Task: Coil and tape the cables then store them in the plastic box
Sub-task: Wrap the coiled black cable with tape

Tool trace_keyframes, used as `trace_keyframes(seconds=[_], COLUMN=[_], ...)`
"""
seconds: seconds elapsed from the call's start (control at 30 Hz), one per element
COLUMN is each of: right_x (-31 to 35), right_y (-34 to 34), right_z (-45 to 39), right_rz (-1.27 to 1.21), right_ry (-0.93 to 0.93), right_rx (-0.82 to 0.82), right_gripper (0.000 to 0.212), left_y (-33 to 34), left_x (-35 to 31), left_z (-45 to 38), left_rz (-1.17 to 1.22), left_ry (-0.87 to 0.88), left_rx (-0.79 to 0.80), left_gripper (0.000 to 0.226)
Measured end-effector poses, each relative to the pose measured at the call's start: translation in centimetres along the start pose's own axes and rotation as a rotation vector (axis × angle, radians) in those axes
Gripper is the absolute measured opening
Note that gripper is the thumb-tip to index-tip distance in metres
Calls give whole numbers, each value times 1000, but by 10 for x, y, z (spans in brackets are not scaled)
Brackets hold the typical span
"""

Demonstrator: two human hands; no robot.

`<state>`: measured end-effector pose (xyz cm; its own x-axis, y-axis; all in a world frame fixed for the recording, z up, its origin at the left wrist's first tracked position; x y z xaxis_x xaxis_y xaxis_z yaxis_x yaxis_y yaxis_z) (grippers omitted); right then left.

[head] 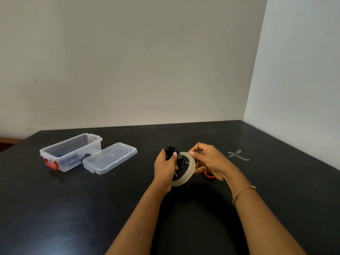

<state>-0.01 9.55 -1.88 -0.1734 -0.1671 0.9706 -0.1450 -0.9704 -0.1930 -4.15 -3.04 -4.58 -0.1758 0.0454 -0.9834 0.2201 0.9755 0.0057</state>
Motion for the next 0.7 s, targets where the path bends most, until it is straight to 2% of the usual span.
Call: trace_keyframes(seconds=[0.27, 0.7], right_x=[9, 7], right_y=[6, 3], right_z=[0, 2], right_rz=[93, 57], right_ry=[-120, -75], right_rx=[-42, -4], right_gripper=[9, 14], left_y=[-2, -3], left_x=[1, 9], left_z=[-1, -5], left_rz=[1, 32], left_ry=[-17, -52], left_rx=[17, 71], left_gripper=[28, 24])
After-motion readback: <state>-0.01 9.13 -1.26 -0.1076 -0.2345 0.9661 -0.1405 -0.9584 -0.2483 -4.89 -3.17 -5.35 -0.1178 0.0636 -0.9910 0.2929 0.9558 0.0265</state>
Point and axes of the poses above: each hand's wrist, its own z-axis away from the middle knuckle, its own y-axis out of the palm, x = y × z, the point moved 9 cm from there along -z, towards the middle knuckle, and after that the axes turned 10 degrees about y, right-handed, at the moved point
